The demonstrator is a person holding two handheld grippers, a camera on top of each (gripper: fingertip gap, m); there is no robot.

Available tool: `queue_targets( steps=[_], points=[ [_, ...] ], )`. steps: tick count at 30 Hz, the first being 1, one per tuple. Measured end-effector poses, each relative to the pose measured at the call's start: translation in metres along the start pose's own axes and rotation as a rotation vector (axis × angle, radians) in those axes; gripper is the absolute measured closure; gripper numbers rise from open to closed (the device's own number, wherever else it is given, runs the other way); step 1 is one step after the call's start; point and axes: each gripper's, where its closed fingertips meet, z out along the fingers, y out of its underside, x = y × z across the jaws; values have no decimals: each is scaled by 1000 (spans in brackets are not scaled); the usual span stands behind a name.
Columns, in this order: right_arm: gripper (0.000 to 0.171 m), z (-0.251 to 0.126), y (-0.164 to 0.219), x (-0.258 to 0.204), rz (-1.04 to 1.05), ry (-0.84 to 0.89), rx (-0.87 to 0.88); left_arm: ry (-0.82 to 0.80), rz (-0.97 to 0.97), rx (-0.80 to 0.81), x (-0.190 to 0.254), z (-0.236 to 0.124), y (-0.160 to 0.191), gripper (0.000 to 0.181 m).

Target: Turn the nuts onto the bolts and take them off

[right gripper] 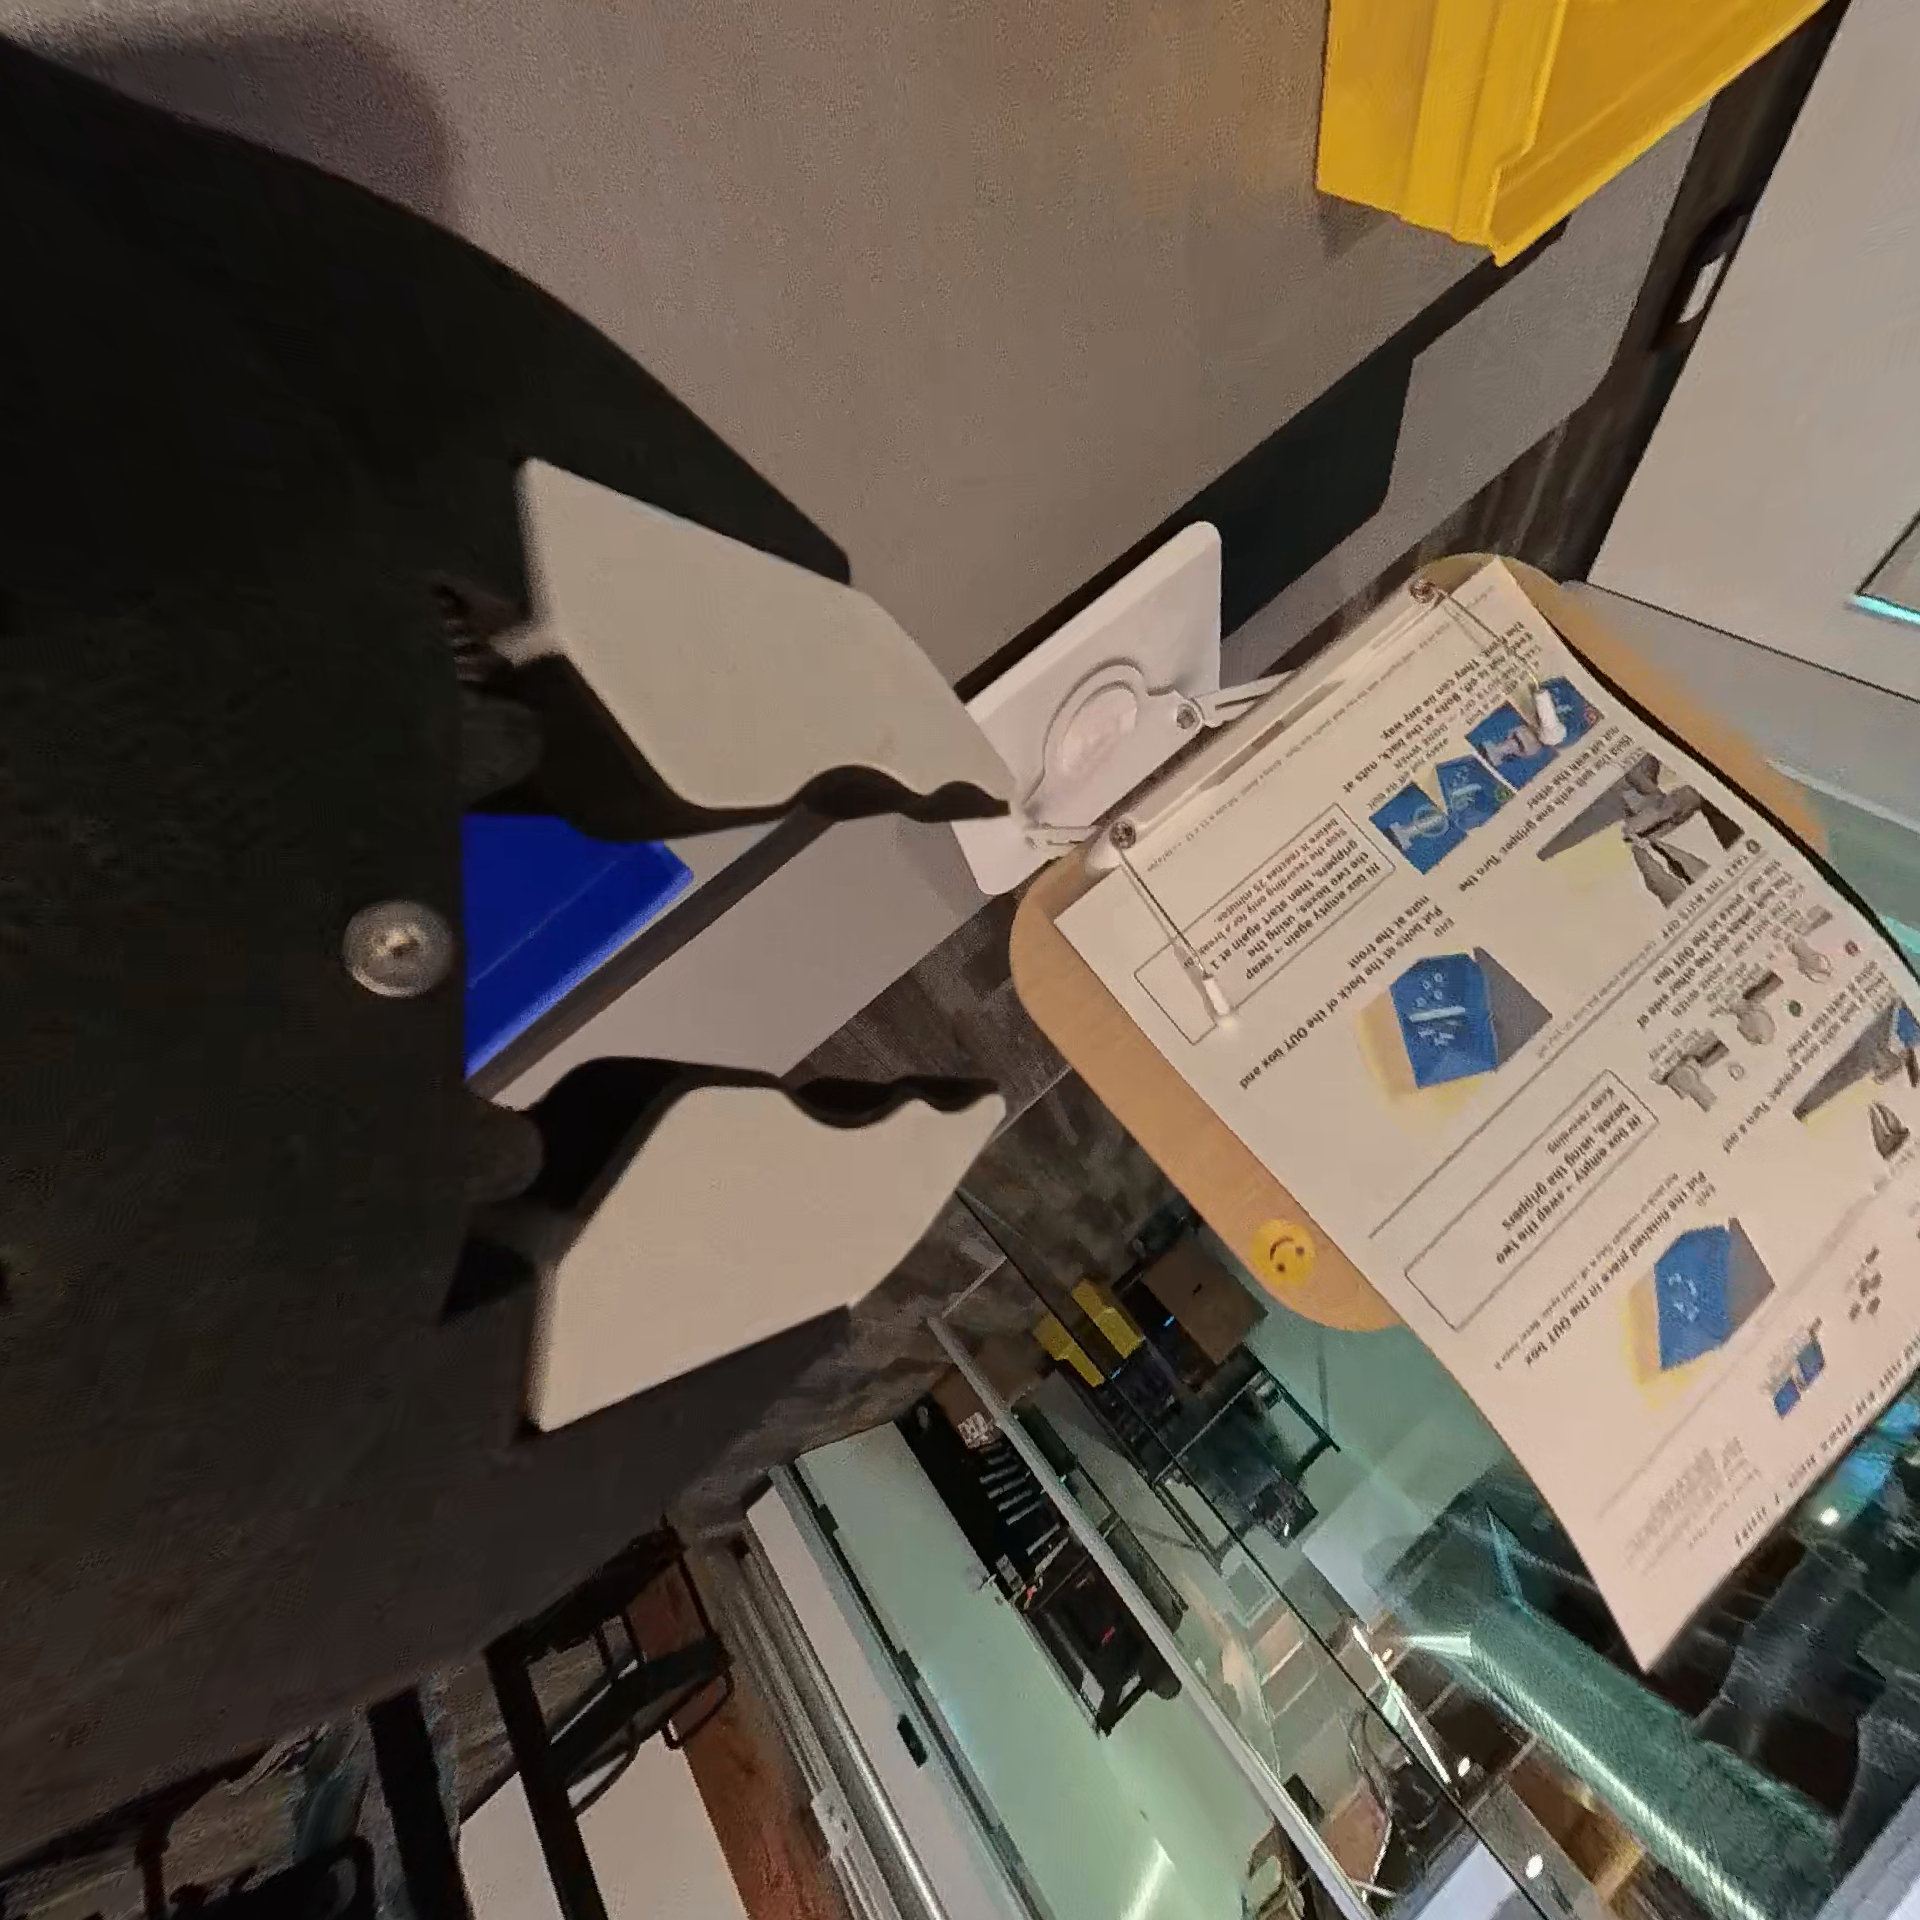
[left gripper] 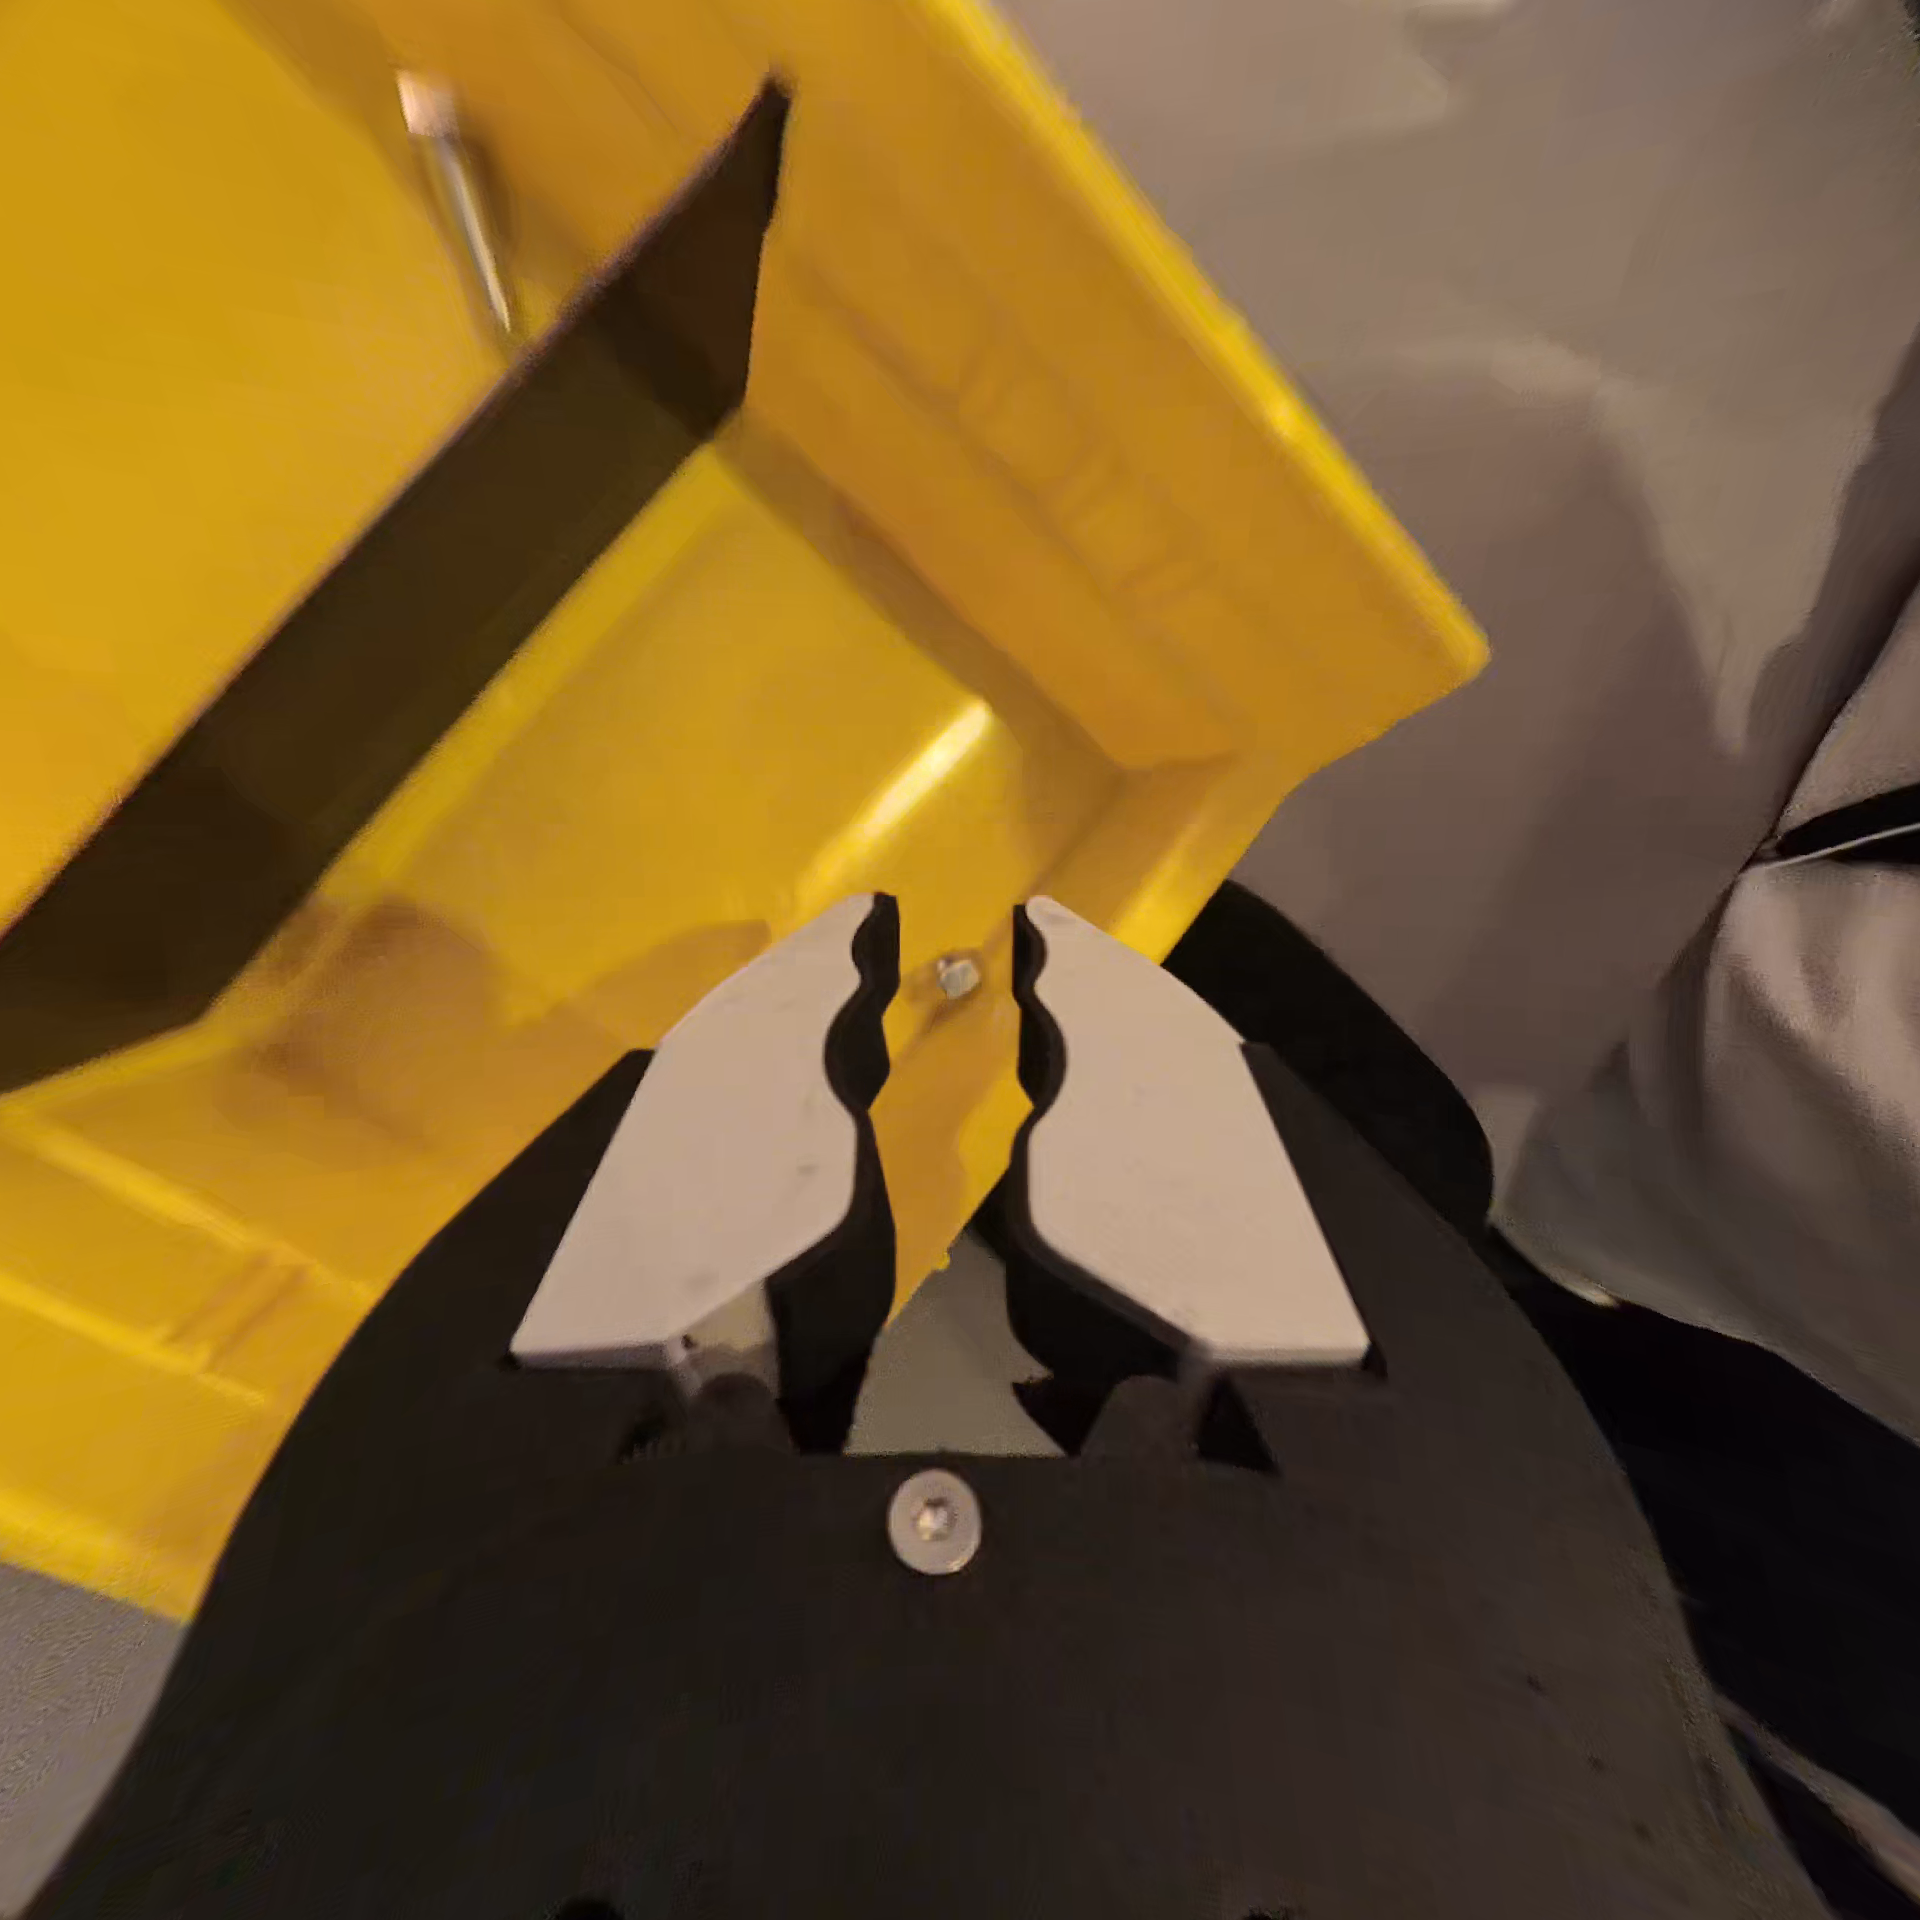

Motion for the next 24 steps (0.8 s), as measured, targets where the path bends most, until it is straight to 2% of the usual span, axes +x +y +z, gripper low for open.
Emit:
queue_targets(
  steps=[3, 7, 12, 16, 20, 24],
  points=[
    [123, 7, 3, -11, -31, -31, -21, -41, -141, -165, -11, 6, 15, 151],
    [123, 9, 5, -17, -70, -58, -42, -41, -275, -197, -8, 11, 8, 148],
    [123, 4, 4, -15, -90, -56, -40, -57, -398, -421, -2, 28, 29, 135],
    [123, -3, -1, -10, -79, -56, -21, -111, -433, -539, -10, 36, 41, 135],
    [123, -9, -3, -5, -82, -53, -12, -74, -543, -627, -8, 42, 50, 138],
    [123, -12, -1, -5, -92, -63, -17, -101, -542, -729, -12, 40, 60, 143]
  ],
)
